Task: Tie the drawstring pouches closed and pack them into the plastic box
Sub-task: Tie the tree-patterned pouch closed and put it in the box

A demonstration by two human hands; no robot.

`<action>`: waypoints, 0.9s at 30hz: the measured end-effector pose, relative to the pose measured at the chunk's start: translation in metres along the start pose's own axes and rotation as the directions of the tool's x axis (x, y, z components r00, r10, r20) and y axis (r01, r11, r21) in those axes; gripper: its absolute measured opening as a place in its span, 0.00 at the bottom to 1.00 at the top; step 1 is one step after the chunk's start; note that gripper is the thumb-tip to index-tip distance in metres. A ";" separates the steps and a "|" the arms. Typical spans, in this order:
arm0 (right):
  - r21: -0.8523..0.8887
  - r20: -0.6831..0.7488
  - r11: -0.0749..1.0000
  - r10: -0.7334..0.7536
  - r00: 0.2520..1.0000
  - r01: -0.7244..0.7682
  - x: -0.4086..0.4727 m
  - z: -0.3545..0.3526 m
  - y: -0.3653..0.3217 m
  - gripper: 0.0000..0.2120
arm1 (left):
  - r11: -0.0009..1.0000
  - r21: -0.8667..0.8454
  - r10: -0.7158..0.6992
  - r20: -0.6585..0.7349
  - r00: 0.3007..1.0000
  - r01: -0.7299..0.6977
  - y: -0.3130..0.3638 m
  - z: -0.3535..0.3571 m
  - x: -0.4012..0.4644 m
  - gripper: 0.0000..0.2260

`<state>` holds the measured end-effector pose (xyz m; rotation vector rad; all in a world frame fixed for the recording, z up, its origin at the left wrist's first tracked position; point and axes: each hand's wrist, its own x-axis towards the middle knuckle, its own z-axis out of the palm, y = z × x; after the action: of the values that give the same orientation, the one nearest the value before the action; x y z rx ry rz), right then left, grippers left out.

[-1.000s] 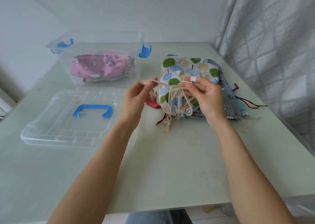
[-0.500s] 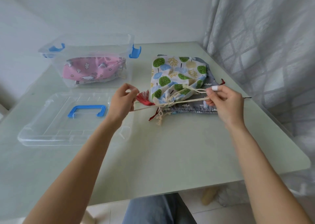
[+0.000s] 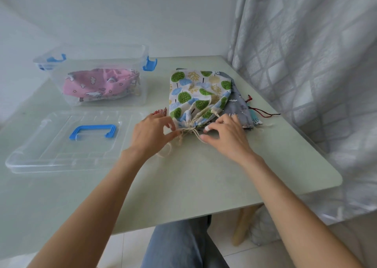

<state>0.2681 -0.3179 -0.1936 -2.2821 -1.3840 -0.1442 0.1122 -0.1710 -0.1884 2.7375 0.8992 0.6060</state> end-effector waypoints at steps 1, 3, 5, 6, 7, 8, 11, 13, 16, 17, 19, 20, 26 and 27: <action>-0.023 0.013 1.000 -0.019 1.000 0.020 0.000 0.006 -0.002 0.17 | 1.000 0.002 0.012 -0.011 1.000 -0.012 0.000 0.001 0.000 0.10; 0.002 -0.010 0.998 -0.058 0.998 0.058 0.000 0.015 -0.008 0.14 | 0.999 -0.023 0.025 -0.041 0.999 -0.026 0.001 0.005 -0.001 0.08; 0.112 -0.074 0.990 -0.082 0.994 0.090 0.000 0.018 -0.011 0.09 | 0.991 -0.137 -0.012 -0.096 0.995 -0.002 0.002 0.007 -0.001 0.08; 0.203 -0.116 0.974 -0.080 0.990 0.102 0.001 0.017 -0.012 0.07 | 0.972 -0.234 -0.040 -0.117 0.992 0.011 0.002 0.007 0.001 0.07; 0.299 -0.149 0.950 -0.052 0.988 0.095 0.000 0.014 -0.014 0.07 | 0.946 -0.323 -0.060 -0.124 0.990 0.017 0.001 0.008 0.001 0.06; 0.383 -0.167 0.921 0.001 0.986 0.064 0.002 0.011 -0.015 0.07 | 0.922 -0.387 -0.070 -0.128 0.989 0.015 0.001 0.008 0.003 0.06; 0.357 -0.189 0.934 0.091 0.978 -0.017 0.004 0.004 -0.012 0.09 | 0.908 -0.418 -0.068 -0.119 0.991 0.012 0.004 0.009 0.004 0.04; 0.268 -0.216 0.962 0.107 0.970 -0.047 0.005 0.001 -0.006 0.08 | 0.955 -0.296 -0.046 -0.143 0.989 0.002 0.002 0.008 0.006 0.04; 0.283 -0.185 0.956 0.135 0.973 -0.079 0.003 0.000 0.000 0.06 | 0.995 -0.102 -0.025 -0.169 0.985 0.008 -0.002 0.007 0.006 0.04; 0.290 -0.174 0.954 0.135 0.975 -0.080 0.000 0.000 0.001 0.06 | 0.996 -0.084 -0.025 -0.167 0.986 0.011 -0.004 0.006 0.006 0.05; 0.328 -0.160 0.942 0.124 0.979 -0.066 -0.004 0.002 0.004 0.06 | 0.995 -0.097 -0.017 -0.151 0.988 0.002 -0.005 0.006 0.004 0.06; 0.363 -0.150 0.931 0.109 0.983 -0.048 -0.005 0.002 0.005 0.06 | 0.991 -0.131 -0.020 -0.146 0.989 0.001 -0.006 0.006 0.003 0.06; 0.693 0.044 0.720 0.000 0.999 -0.030 0.002 -0.031 -0.013 0.11 | 0.956 -0.295 -0.057 -0.163 0.985 0.007 -0.004 0.006 0.005 0.04; 0.750 0.088 0.659 -0.022 0.996 -0.052 0.005 -0.036 -0.020 0.11 | 0.954 -0.299 -0.049 -0.160 0.986 0.000 -0.002 0.005 0.004 0.04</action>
<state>0.2584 -0.3215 -0.1529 -1.5886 -1.1528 0.4750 0.1166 -0.1670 -0.1926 2.4301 0.7996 0.8963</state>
